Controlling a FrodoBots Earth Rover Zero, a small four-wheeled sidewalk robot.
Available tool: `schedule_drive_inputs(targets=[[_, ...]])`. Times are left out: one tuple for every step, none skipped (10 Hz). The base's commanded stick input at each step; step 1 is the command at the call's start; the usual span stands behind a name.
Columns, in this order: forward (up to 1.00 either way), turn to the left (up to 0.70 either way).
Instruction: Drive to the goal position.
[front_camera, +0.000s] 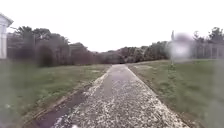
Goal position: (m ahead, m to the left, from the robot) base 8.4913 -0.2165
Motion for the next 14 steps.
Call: schedule_drive_inputs(targets=[[0.7, 0.0], [0.7, 0.0], [0.7, 0.0], [0.7, 0.0], [0.7, 0.0], [0.7, 0.0], [0.7, 0.0], [0.7, 0.0], [0.7, 0.0], [0.7, 0.0], [0.7, -0.29], [0.7, -0.21], [0.7, -0.13], [0.7, 0.0]])
